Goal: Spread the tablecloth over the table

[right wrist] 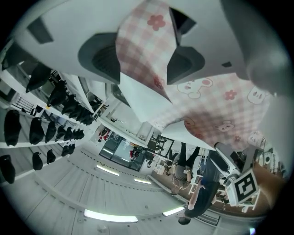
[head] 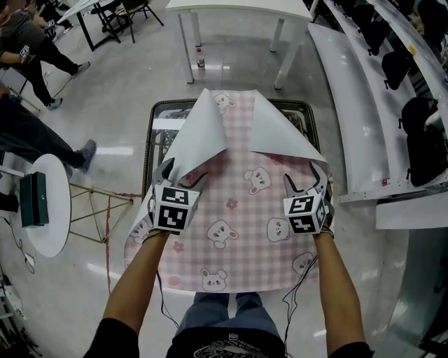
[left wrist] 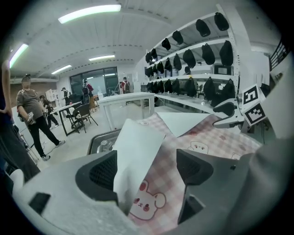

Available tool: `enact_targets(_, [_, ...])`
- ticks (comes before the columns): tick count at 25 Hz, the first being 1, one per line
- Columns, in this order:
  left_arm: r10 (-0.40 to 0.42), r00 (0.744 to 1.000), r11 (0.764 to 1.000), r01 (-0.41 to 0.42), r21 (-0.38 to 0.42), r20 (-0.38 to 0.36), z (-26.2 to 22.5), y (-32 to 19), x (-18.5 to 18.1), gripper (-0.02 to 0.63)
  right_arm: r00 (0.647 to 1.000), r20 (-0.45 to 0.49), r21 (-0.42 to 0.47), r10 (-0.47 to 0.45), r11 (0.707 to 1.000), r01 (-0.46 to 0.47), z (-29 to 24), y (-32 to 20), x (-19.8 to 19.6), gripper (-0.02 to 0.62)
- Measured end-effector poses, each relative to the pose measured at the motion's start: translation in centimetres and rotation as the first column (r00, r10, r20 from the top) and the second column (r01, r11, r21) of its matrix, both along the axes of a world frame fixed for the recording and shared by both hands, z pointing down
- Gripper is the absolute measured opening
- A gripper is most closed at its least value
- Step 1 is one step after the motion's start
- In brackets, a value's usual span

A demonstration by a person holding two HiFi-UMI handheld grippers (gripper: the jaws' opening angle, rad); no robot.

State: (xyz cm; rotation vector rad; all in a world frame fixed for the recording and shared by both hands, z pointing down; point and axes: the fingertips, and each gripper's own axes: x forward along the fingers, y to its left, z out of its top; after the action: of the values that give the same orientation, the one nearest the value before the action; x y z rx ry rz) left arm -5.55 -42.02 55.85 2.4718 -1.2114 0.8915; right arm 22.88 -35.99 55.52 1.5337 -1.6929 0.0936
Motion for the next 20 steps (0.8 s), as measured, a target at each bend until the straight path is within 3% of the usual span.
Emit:
enact_targets(9, [0.033, 0.999, 0.999, -0.032, 0.029, -0.024, -2.2, -0.4, 1.4, 0.420, 0.999, 0.045, 0.012, 0.002, 1.000, -0.002, -2.1, -0.6, -0.7, 0.327])
enact_targets(20, [0.099, 0.991, 0.995, -0.097, 0.021, -0.090, -3.5, -1.3, 4.4, 0.419, 1.000, -0.002, 0.000, -0.013, 1.000, 0.013, -4.8, -1.9, -1.0, 0.319])
